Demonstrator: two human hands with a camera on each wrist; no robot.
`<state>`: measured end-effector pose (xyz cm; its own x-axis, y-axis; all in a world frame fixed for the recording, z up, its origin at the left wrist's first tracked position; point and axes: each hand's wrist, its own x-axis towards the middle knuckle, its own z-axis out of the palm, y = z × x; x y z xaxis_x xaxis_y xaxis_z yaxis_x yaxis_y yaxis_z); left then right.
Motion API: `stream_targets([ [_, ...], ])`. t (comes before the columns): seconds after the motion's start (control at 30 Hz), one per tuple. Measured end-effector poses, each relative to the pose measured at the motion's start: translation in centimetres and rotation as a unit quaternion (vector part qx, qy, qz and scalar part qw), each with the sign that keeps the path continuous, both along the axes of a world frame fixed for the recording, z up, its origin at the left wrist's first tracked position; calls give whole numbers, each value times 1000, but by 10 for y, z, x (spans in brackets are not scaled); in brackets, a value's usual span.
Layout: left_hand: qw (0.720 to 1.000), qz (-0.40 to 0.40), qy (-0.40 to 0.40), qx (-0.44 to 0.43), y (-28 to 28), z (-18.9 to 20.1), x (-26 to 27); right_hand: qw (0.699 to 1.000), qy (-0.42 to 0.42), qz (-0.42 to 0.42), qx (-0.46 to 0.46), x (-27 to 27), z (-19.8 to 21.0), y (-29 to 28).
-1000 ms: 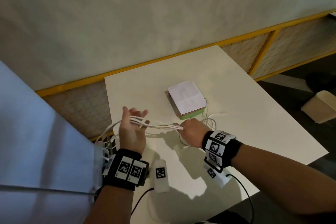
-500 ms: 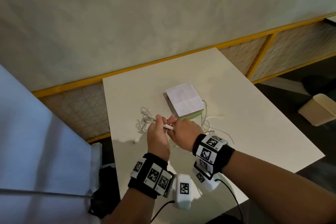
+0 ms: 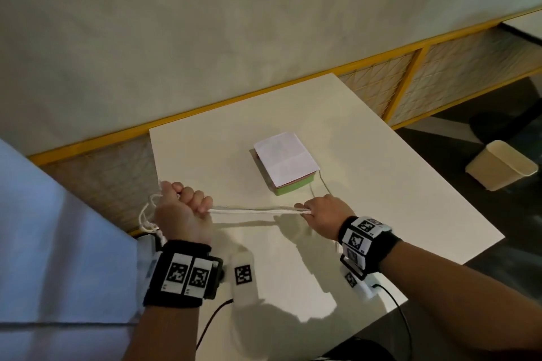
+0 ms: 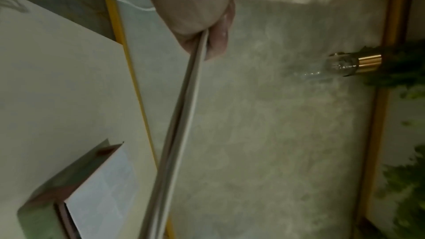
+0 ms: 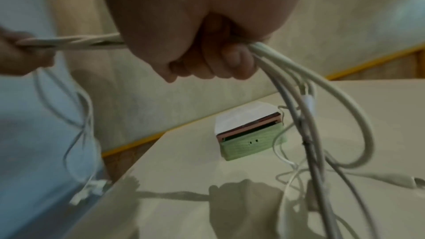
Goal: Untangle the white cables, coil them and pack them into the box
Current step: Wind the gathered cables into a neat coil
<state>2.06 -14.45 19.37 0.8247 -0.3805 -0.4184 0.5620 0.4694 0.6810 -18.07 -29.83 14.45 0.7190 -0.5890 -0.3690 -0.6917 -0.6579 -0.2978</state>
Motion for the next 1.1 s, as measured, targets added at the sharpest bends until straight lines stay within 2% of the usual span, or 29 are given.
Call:
stream_targets([
  [0.2,996,83,-15,-9,24,2,33,998,36,-58,3,-23,-3,-22],
  [0.47,994,99,-38,-20,25,-3,36,998,5,-67,22,-13,-8,-22],
  [0.57,996,43,-69,-27,28,-11,36,997,-21,-76,9,-12,0,-25],
  [0.63,997,-12,-74,14,29,-22,32,996,-31,-83,-4,-12,6,-30],
  [0.73,992,-96,-31,77,22,-39,21,994,-46,-94,-18,-13,10,-38],
  [0.87,958,-222,-9,183,7,-65,-2,991,-56,-117,-23,-17,11,-44],
  [1.03,933,-284,22,219,-1,-100,-39,990,-43,-136,-17,-25,11,-47],
  [1.1,910,-324,18,257,1,-108,-47,988,-38,-149,-17,-29,9,-48],
])
